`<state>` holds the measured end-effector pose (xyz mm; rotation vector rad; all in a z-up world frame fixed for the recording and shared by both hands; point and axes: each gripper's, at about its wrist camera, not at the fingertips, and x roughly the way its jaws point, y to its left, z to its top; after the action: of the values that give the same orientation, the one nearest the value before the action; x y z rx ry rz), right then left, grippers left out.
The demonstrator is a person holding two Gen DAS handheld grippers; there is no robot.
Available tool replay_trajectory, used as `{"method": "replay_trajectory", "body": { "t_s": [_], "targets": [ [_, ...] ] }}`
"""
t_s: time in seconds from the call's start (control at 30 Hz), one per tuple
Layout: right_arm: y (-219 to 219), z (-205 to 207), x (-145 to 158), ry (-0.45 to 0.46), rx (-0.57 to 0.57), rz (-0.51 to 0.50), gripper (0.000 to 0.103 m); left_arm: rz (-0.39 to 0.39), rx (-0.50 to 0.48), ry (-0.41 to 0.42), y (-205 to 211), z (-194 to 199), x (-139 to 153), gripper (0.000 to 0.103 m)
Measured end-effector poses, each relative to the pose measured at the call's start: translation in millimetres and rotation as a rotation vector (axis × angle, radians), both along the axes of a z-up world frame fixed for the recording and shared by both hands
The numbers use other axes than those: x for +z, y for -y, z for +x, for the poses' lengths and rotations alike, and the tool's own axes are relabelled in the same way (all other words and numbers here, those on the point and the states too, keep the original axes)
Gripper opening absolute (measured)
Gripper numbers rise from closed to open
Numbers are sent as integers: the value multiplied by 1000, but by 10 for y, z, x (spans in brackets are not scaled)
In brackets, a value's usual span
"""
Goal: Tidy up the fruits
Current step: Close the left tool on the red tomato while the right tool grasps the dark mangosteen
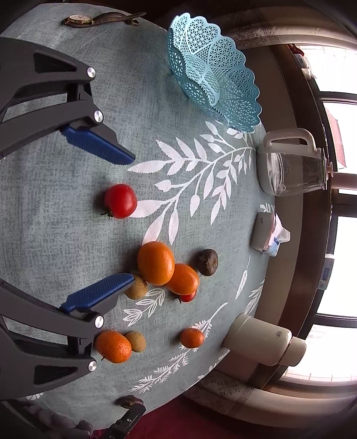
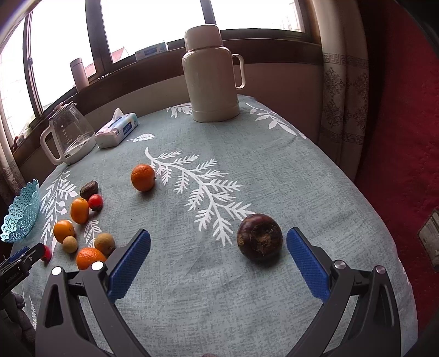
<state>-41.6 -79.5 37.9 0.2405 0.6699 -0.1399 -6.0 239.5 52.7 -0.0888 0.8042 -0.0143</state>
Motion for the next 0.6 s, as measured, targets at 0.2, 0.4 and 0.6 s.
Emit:
{"method": "replay_trajectory", "body": {
  "t_s": [0.2,0.4,0.6],
  "targets": [
    [40,18,-22,-13,-10,-6,98,-44,1,-28,-49,58,-65,69],
    [146,48,-54,-33,-31,3,98,-42,-1,-44,-22,114,-88,60],
    [260,117,-110,-75,-47,35,98,-50,14,-59,-43,162,-127,54]
  ]
}}
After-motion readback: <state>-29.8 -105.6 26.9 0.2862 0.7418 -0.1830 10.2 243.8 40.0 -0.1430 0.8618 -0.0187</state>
